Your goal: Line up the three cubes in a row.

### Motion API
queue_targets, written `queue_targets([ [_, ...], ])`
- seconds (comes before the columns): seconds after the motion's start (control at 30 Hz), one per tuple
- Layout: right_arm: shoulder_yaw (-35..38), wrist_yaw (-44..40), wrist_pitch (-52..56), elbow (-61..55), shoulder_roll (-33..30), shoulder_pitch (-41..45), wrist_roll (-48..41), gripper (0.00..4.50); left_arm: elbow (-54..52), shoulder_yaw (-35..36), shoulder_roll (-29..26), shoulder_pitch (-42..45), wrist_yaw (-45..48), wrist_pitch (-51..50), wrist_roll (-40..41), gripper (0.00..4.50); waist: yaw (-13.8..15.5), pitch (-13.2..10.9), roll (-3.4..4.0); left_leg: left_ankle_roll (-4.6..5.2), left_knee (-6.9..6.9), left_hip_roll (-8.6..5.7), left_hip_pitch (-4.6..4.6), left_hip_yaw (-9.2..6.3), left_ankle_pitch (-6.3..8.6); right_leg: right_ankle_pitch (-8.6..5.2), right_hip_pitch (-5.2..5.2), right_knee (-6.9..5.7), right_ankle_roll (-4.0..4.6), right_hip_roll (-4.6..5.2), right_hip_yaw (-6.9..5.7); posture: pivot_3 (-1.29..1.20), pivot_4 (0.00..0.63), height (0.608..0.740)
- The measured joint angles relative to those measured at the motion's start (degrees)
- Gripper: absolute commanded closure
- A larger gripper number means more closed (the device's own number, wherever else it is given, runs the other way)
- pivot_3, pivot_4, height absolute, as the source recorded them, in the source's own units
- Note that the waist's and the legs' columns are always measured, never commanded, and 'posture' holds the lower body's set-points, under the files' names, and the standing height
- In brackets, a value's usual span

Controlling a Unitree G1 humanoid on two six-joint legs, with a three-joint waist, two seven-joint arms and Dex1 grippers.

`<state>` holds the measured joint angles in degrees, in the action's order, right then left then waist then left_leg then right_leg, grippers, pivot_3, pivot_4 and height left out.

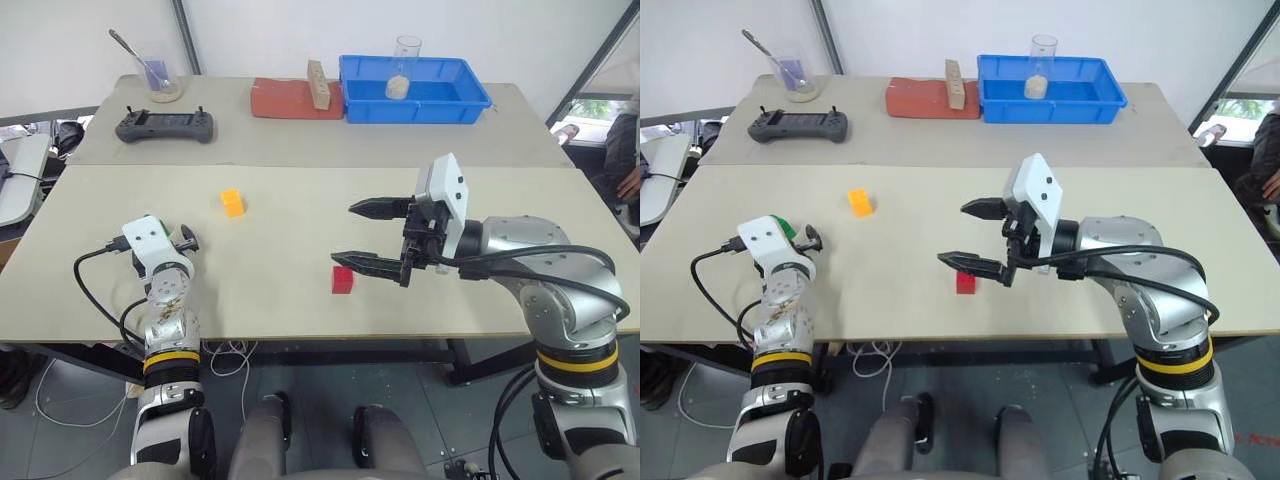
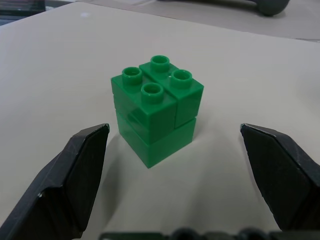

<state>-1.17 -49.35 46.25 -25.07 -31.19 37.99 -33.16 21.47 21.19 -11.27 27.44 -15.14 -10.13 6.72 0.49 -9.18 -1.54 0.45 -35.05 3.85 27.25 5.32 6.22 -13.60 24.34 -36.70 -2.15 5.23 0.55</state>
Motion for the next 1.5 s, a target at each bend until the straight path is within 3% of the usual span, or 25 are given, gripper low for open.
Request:
queue_targets([
  [0.1, 1.82, 1.41, 0.01, 0.03, 1.22, 5.79, -2.54, 0.02, 2.19, -0.02, -0.16, 1.72, -0.54, 0.21, 0.0, 0.0, 0.14, 0.0, 0.0, 0.0, 0.01, 0.02, -0.01, -0.07, 0.0, -0.01, -0.05, 0.01, 0.02, -0.03, -0.09, 0.0, 0.15, 0.74],
  [0.2, 1.72, 2.03, 0.02, 0.05, 1.26, 6.41, -3.49, 0.02, 4.0, 0.17, -0.66, 2.63, -0.92, 1.41, 0.05, 0.0, 0.23, 0.04, -0.07, -0.01, 0.0, 0.0, 0.01, -0.03, 0.0, -0.01, -0.08, 0.08, 0.02, 0.04, -0.1, 0.0, 0.15, 0.74],
  [0.33, 1.51, 2.06, 0.03, 0.26, 0.94, 6.04, -3.73, 0.0, 6.17, 1.1, -0.76, 4.01, -1.69, 2.23, 0.39, 1.18, 0.19, 0.04, -0.07, -0.01, 0.01, 0.01, 0.01, -0.02, 0.0, 0.0, -0.06, 0.06, 0.01, 0.04, -0.09, 0.0, 0.15, 0.74],
  [0.43, 1.33, 2.05, 0.03, 0.27, 0.36, 4.95, -3.76, 0.0, 7.15, 1.58, -0.86, 4.62, -1.7, 2.76, 0.49, 2.61, 0.16, 0.04, -0.07, 0.0, 0.01, 0.01, 0.01, -0.02, 0.0, 0.0, -0.06, 0.05, 0.01, 0.04, -0.09, 0.0, 0.15, 0.74],
  [0.87, 0.14, 2.48, 0.03, 0.2, -0.12, 3.24, -3.64, 0.0, 8.25, 1.43, -2.24, 5.1, 0.97, 2.68, 1.22, 2.72, 0.17, 0.04, -0.07, -0.01, 0.02, 0.01, 0.03, -0.02, 0.01, 0.0, -0.05, 0.07, 0.01, 0.04, -0.1, 0.0, 0.15, 0.74],
  [0.97, 0.09, 3.07, 0.03, -0.36, -1.05, 2.58, -3.65, 0.0, 6.41, -0.35, -4.18, 4.38, 7.84, 1.34, 2.53, 2.72, 0.18, 0.01, -0.12, -0.01, 0.04, 0.01, 0.06, -0.02, 0.01, -0.01, -0.02, 0.1, 0.02, 0.05, -0.11, 0.0, 0.15, 0.74],
  [1.27, 1.62, -0.17, -1.17, -1.38, -8.26, -3.7, -3.6, 0.0, -17.48, -17.53, -18.77, -6.11, 53.37, -5.03, 11.52, 2.72, -0.29, -0.01, -0.15, -0.03, 0.34, 0.07, 0.08, 0.17, 0.02, -0.05, -0.04, 0.73, 0.41, 0.15, -0.04, 0.0, 0.15, 0.74],
  [1.37, 1.83, -0.66, -2.01, -1.41, -9.37, -5.72, -3.57, 0.0, -20.01, -21.84, -21.41, -9.77, 65.31, -4.9, 13.69, 2.72, -0.48, -0.01, -0.15, -0.02, 0.37, 0.11, 0.08, 0.19, 0.02, -0.06, 0.02, 0.72, 0.44, 0.12, -0.03, 0.0, 0.15, 0.74],
  [1.5, 2.08, -0.63, -2.4, -2.13, -10.03, -7.43, -3.6, 0.0, -18.23, -24.44, -22.19, -9.59, 72.99, -0.86, 13.44, 2.72, -0.47, -0.01, -0.15, -0.02, 0.35, 0.13, 0.07, 0.17, 0.02, -0.06, 0.02, 0.7, 0.46, 0.1, -0.04, 0.0, 0.15, 0.74],
])
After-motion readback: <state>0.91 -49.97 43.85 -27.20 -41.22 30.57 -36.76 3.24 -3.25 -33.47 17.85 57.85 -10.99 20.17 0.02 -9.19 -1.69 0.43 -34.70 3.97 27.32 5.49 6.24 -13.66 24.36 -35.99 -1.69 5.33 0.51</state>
